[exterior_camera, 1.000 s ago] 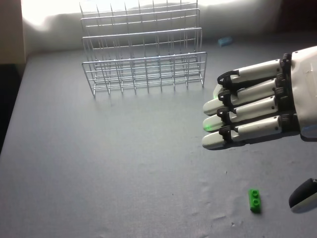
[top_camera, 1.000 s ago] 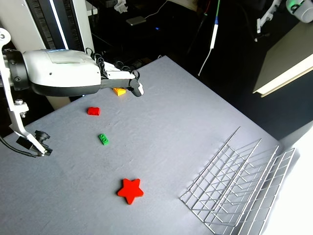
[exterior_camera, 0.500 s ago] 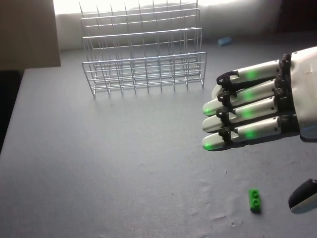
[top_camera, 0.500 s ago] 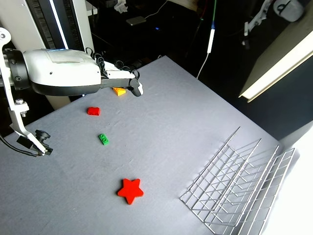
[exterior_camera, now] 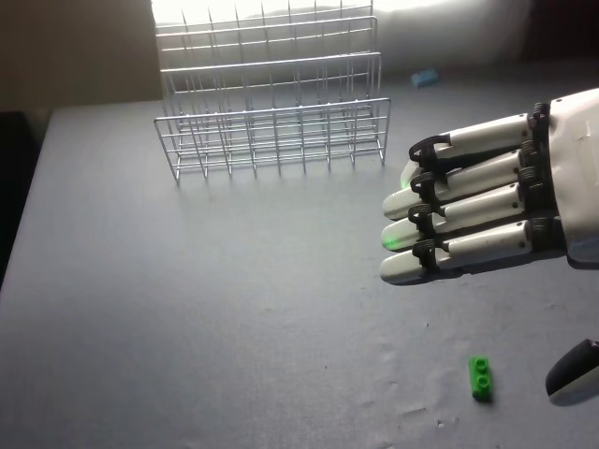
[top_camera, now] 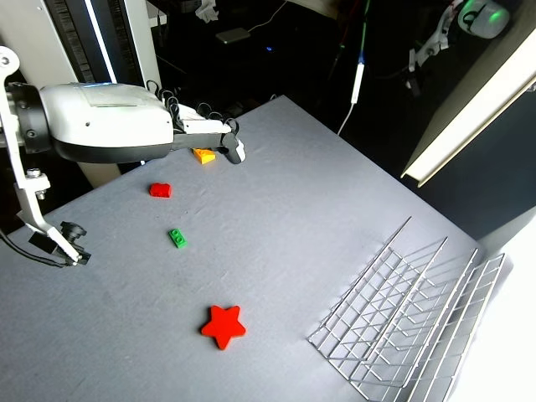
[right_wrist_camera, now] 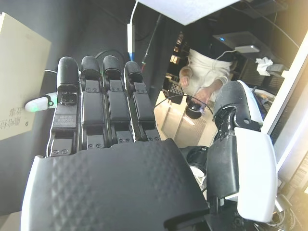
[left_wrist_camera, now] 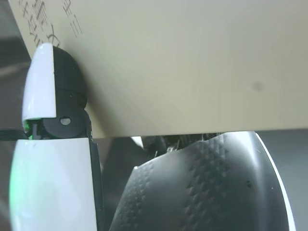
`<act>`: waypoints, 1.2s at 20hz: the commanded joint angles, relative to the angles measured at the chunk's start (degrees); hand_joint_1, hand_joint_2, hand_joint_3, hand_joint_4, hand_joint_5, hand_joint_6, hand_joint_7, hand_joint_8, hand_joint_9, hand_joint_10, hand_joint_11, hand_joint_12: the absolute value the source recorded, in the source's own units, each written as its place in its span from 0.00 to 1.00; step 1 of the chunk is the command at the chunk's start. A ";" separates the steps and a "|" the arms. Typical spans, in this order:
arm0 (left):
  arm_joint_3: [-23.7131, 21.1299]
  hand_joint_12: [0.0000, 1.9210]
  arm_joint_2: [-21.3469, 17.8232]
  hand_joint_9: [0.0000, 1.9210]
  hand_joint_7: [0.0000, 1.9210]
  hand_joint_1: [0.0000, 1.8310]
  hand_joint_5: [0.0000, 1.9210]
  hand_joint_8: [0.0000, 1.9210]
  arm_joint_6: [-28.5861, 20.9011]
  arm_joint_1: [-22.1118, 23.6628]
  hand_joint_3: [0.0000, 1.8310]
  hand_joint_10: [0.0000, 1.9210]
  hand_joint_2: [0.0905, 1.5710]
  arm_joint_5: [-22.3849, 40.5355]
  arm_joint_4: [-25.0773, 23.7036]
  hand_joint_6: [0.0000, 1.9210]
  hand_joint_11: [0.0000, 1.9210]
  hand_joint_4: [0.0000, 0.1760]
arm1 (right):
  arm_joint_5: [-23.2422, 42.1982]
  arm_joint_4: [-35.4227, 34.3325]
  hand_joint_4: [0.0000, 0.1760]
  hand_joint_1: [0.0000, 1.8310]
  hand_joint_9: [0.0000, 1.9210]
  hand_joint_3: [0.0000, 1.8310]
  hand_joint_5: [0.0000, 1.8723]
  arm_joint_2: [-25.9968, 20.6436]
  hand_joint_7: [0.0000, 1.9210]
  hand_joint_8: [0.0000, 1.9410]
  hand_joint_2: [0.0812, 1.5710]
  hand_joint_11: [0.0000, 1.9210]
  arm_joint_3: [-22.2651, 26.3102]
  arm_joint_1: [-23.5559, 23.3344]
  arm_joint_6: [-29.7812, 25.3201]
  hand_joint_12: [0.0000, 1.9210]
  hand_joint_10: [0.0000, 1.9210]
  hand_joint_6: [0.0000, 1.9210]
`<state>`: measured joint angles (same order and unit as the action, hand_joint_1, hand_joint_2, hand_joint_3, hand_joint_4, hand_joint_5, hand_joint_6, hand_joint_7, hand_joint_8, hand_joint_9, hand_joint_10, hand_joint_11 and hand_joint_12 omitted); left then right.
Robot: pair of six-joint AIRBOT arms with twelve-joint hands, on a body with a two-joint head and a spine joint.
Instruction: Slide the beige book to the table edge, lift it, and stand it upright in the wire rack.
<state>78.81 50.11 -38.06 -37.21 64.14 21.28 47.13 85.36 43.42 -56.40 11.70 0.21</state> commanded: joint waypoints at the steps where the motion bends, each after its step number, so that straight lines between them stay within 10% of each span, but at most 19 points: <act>1: 0.89 0.64 0.00 0.44 0.40 0.74 0.42 0.69 -1.34 1.01 0.00 0.71 0.74 6.89 0.79 0.60 0.45 0.00 | 2.06 -4.44 0.00 0.06 0.16 0.00 0.15 -0.25 0.16 0.00 0.66 0.00 0.21 -0.73 0.03 0.45 0.00 0.00; 5: 6.07 0.68 4.89 0.42 0.39 0.74 0.40 0.71 -2.75 6.70 0.00 0.73 0.75 5.40 -5.88 0.62 0.42 0.00 | 2.22 -4.43 0.00 0.08 0.17 0.00 0.17 -0.24 0.18 0.00 0.66 0.00 0.33 -0.48 0.07 0.48 0.00 0.00; 24: 14.14 0.71 17.83 0.41 0.39 0.74 0.40 0.72 -0.84 8.33 0.00 0.75 0.75 6.12 -4.11 0.60 0.40 0.00 | 2.33 -4.43 0.00 0.08 0.16 0.00 0.17 -0.40 0.17 0.00 0.65 0.00 0.45 -0.37 0.05 0.45 0.00 0.00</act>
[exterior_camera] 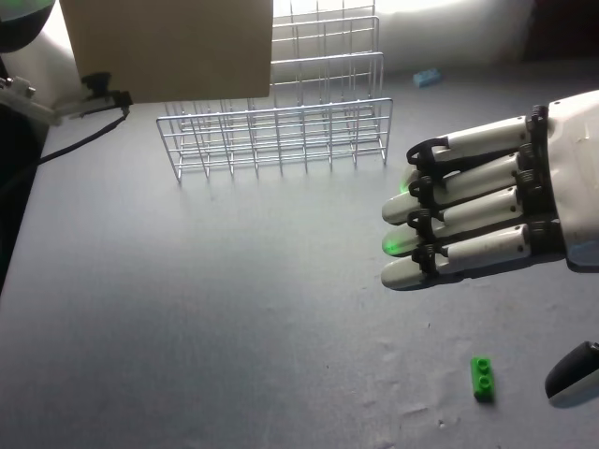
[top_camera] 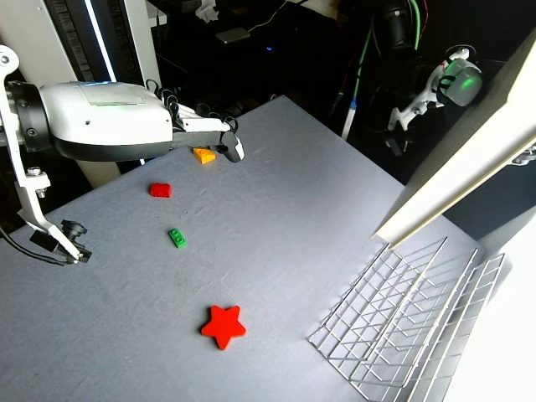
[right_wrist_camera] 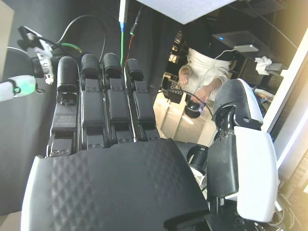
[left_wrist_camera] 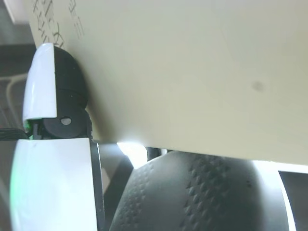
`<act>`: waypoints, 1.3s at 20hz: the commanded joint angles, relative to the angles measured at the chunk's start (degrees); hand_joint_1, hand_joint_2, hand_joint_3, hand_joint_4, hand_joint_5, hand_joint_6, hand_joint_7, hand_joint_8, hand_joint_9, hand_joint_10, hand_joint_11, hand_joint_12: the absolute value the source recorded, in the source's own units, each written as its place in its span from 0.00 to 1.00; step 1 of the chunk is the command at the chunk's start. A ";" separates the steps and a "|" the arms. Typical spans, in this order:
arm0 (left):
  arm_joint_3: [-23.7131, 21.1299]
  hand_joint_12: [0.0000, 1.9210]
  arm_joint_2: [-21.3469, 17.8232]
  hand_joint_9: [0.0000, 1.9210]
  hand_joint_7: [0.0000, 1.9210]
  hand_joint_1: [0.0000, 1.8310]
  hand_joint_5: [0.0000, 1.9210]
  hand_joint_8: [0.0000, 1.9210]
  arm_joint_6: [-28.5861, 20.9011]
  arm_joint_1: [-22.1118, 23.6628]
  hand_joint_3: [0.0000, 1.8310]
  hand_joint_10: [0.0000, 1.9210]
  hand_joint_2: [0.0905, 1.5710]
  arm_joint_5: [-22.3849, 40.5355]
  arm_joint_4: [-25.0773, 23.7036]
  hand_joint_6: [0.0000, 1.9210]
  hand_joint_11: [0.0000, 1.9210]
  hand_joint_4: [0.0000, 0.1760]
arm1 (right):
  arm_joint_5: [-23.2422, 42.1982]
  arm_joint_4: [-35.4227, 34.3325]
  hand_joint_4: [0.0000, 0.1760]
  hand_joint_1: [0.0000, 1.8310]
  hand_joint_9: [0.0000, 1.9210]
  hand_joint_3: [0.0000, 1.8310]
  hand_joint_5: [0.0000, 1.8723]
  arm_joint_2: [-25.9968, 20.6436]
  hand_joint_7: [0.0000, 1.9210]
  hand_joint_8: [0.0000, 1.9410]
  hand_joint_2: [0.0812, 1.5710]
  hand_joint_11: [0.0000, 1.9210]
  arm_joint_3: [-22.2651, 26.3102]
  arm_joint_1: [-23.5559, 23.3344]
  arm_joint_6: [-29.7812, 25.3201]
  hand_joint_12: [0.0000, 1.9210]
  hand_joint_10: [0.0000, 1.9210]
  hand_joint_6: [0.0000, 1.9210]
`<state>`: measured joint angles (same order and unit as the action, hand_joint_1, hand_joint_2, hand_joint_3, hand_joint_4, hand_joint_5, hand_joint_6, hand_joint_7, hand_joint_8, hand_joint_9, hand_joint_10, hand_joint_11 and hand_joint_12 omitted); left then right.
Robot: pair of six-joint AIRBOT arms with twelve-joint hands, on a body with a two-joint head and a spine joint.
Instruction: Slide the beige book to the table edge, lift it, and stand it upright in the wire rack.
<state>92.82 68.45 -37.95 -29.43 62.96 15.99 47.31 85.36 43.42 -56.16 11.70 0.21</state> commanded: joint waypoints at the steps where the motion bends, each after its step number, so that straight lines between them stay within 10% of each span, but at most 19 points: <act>1: 0.76 0.79 0.09 0.41 0.39 0.80 0.39 0.70 -0.95 0.66 0.00 0.70 0.74 7.27 1.18 0.59 0.42 0.00 | 2.11 -4.44 0.00 0.09 0.17 0.00 0.17 -0.40 0.18 0.00 0.65 0.00 0.21 -0.38 0.06 0.45 0.00 0.00; 26: 10.75 0.73 11.53 0.41 0.40 0.74 0.39 0.71 -1.51 0.77 0.00 0.76 0.75 8.05 1.27 0.61 0.36 0.00 | 1.93 -4.45 0.00 0.10 0.18 0.00 0.17 0.19 0.18 0.00 0.65 0.00 0.22 -0.73 0.17 0.47 0.00 0.00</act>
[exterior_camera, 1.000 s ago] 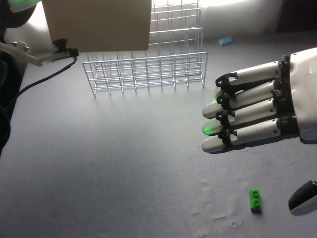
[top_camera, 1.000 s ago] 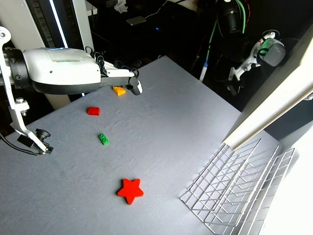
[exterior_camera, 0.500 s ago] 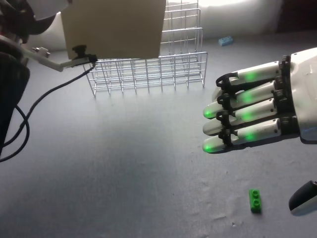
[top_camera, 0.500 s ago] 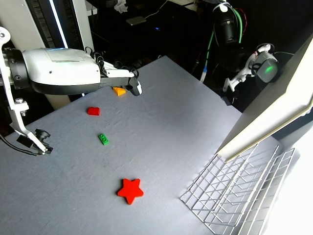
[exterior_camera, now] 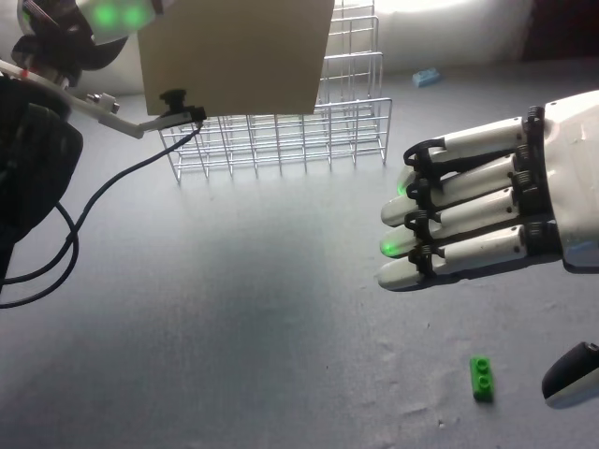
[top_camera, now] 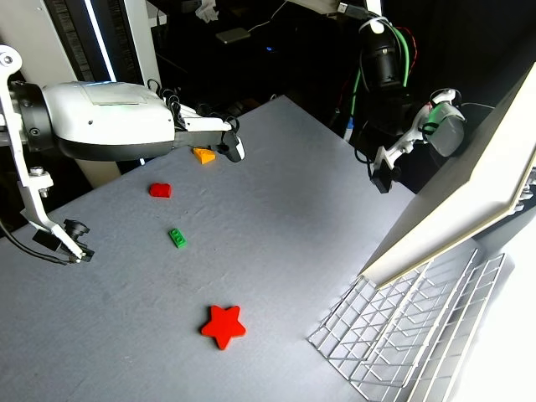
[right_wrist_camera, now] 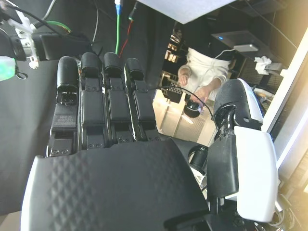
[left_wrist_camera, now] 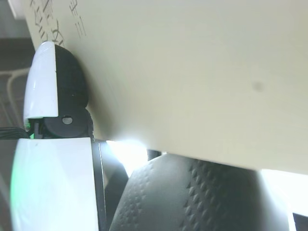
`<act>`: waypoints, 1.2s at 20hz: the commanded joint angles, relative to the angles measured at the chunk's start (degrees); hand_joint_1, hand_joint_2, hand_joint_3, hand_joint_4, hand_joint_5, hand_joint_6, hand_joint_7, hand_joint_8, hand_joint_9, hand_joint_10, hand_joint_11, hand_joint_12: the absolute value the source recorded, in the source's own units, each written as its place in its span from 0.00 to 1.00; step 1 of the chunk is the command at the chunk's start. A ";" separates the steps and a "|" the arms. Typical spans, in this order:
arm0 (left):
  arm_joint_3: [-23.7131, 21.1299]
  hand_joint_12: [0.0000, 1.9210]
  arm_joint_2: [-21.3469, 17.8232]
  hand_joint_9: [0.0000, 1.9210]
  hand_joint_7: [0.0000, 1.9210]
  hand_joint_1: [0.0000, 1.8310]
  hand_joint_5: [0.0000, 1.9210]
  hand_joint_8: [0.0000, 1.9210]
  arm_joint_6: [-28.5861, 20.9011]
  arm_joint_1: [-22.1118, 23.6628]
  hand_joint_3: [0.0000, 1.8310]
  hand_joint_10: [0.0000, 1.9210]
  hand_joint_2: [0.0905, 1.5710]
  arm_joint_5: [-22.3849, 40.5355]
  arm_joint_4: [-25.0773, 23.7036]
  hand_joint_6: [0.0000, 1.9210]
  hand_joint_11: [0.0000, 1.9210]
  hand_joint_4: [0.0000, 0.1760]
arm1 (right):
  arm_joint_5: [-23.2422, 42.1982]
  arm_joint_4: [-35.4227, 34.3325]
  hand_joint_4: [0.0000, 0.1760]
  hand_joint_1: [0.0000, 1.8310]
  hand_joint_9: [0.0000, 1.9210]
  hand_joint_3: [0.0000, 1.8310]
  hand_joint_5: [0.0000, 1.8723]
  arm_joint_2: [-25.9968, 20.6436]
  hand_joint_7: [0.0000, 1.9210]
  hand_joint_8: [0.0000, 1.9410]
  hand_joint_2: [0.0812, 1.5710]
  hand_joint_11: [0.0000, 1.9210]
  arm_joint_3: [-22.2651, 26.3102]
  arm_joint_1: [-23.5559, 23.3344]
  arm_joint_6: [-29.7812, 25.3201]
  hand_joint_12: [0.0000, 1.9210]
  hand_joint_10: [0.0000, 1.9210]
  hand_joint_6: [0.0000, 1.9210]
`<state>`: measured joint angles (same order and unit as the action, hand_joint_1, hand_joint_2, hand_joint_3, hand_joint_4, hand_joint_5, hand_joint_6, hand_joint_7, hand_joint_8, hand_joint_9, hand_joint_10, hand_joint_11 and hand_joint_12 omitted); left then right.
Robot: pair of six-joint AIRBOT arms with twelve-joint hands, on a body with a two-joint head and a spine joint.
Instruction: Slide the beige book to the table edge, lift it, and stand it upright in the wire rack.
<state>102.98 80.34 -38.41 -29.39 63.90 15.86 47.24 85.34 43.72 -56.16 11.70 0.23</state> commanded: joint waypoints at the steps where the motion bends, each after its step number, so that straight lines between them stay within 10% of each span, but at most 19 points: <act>1: 0.69 0.72 -0.29 0.40 0.39 0.74 0.39 0.72 -1.06 0.70 0.00 0.76 0.76 7.07 1.41 0.62 0.38 0.00 | 2.00 -4.43 0.00 0.10 0.17 0.00 0.17 -0.08 0.17 0.00 0.65 0.00 0.23 -0.73 0.17 0.47 0.00 0.00; 24: 4.40 0.76 1.58 0.40 0.39 0.74 0.40 0.73 -0.71 3.02 0.00 0.76 0.76 5.58 3.31 0.61 0.37 0.00 | 2.13 -4.41 0.00 0.09 0.16 0.00 0.16 0.10 0.17 0.00 0.65 0.00 0.64 -0.63 0.19 0.43 0.00 0.00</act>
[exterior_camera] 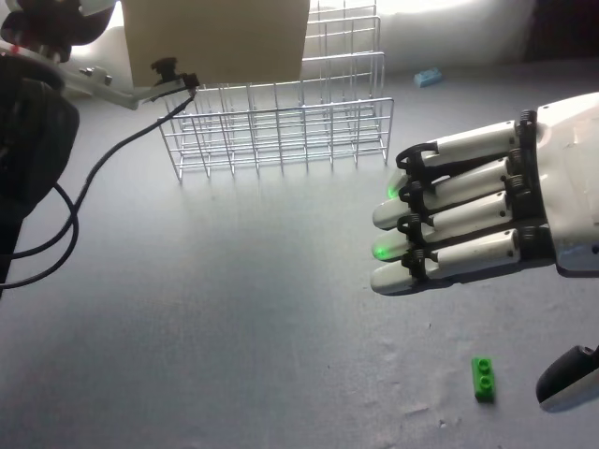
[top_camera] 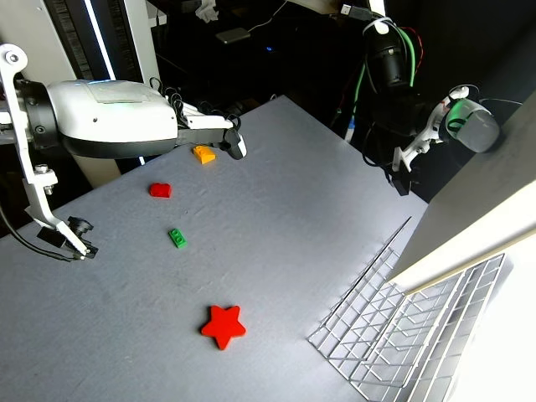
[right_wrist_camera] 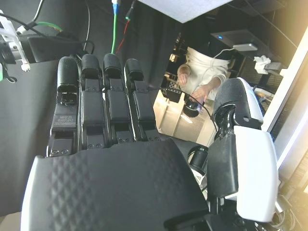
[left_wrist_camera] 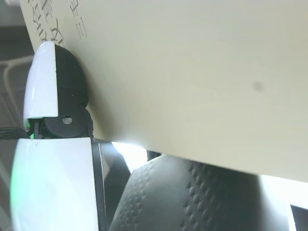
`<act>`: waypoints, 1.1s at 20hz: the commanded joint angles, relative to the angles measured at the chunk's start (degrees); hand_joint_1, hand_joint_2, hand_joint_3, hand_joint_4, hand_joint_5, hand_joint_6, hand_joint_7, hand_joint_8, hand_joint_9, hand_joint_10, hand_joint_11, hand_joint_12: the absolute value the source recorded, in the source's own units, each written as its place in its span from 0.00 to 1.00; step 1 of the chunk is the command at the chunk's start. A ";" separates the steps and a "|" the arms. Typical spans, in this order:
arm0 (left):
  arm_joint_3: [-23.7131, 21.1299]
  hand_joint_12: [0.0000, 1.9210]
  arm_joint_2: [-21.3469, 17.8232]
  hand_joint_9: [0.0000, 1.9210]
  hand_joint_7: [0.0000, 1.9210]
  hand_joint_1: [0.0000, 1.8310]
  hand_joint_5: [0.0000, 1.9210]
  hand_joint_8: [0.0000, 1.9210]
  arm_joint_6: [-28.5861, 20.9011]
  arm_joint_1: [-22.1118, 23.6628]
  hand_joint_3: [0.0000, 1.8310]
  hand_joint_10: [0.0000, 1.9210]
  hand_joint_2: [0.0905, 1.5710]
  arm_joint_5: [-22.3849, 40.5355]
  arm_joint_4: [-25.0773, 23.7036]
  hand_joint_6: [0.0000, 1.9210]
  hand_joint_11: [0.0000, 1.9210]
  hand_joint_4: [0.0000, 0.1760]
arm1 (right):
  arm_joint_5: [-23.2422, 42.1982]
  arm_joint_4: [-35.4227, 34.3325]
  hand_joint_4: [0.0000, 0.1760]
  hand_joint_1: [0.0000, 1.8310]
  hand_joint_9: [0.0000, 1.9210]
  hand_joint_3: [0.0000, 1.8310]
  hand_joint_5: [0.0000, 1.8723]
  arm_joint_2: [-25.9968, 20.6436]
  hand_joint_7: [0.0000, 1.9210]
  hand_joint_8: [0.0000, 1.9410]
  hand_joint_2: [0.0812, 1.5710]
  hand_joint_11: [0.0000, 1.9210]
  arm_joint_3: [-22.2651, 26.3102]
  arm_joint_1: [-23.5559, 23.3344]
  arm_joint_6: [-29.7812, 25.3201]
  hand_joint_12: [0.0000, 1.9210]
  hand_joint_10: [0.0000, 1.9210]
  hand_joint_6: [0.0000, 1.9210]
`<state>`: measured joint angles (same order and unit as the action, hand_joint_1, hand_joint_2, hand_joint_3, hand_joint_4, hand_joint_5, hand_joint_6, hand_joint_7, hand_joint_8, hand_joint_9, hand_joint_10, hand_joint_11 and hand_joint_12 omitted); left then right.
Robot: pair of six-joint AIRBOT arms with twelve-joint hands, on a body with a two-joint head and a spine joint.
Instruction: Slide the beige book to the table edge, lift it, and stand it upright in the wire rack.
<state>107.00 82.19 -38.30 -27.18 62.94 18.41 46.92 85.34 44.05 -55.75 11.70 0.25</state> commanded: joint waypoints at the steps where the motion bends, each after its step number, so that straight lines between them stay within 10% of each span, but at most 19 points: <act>1: 0.39 0.76 -0.18 0.40 0.39 0.74 0.40 0.72 -0.82 0.73 0.00 0.76 0.75 6.51 0.76 0.60 0.36 0.00 | 2.47 -4.40 0.00 0.08 0.16 0.00 0.17 -0.23 0.17 0.00 0.65 0.00 0.24 -0.61 0.16 0.43 0.00 0.00; 22: 1.28 0.73 4.01 0.41 0.41 0.74 0.40 0.70 -0.53 -0.34 0.00 0.75 0.75 6.98 1.77 0.59 0.39 0.00 | 1.65 -4.41 0.00 0.10 0.16 0.00 0.16 0.22 0.16 0.00 0.65 0.00 0.28 -0.92 -1.19 0.41 0.00 0.00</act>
<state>107.90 86.67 -37.82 -27.62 62.63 19.05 46.74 85.36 44.42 -55.75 11.64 -0.64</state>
